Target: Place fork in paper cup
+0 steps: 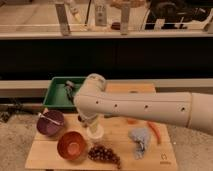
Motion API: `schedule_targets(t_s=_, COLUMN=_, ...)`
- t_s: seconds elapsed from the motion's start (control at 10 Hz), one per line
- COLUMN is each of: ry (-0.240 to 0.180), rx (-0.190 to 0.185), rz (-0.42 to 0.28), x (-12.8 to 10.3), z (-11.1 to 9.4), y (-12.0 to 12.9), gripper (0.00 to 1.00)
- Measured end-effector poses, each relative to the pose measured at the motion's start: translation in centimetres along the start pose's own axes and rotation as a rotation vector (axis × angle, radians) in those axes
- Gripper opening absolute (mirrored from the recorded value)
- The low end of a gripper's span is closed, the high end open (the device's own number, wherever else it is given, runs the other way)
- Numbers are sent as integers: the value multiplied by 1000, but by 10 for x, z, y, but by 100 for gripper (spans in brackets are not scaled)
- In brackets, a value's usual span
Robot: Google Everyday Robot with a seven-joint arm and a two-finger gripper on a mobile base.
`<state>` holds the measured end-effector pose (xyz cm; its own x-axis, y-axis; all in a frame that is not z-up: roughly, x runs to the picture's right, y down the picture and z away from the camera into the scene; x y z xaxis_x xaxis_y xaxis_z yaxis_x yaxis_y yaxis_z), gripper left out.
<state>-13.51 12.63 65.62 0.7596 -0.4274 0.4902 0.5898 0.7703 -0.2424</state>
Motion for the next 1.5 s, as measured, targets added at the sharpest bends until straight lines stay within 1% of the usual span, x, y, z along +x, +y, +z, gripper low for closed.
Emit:
schedule_targets(t_s=0.1, ry=-46, rx=32, rz=-19, x=-21, z=-4, y=-13, gripper=80)
schedule_targets(t_s=0.2, ry=-101, rx=67, rz=-35, x=-43, z=-6, y=-28, gripper=80)
schedule_targets(t_s=0.3, ry=-166, rx=109, rz=-50, x=-66, z=-9, y=-46, gripper=80)
schedule_targets(t_s=0.4, ry=-227, rx=143, rz=-61, x=-87, z=-9, y=-63, gripper=80)
schedule_targets(t_s=0.5, ry=-286, rx=177, rz=-65, x=-104, z=-8, y=-79, gripper=80)
schedule_targets(t_s=0.7, ry=-407, rx=257, rz=-57, x=-137, z=0, y=-121, gripper=80)
schedule_targets(t_s=0.8, ry=-441, rx=279, rz=-51, x=-146, z=6, y=-137, gripper=80)
schedule_targets(t_s=0.9, ry=-463, rx=298, rz=-39, x=-155, z=13, y=-157, gripper=80)
schedule_targets(t_s=1.0, ry=-472, rx=311, rz=-20, x=-156, z=22, y=-173, gripper=80)
schedule_targets(t_s=1.1, ry=-479, rx=317, rz=-3, x=-153, z=29, y=-184, gripper=80)
schedule_targets(t_s=1.3, ry=-490, rx=327, rz=47, x=-131, z=48, y=-204, gripper=80)
schedule_targets(t_s=1.5, ry=-491, rx=323, rz=96, x=-99, z=66, y=-213, gripper=80)
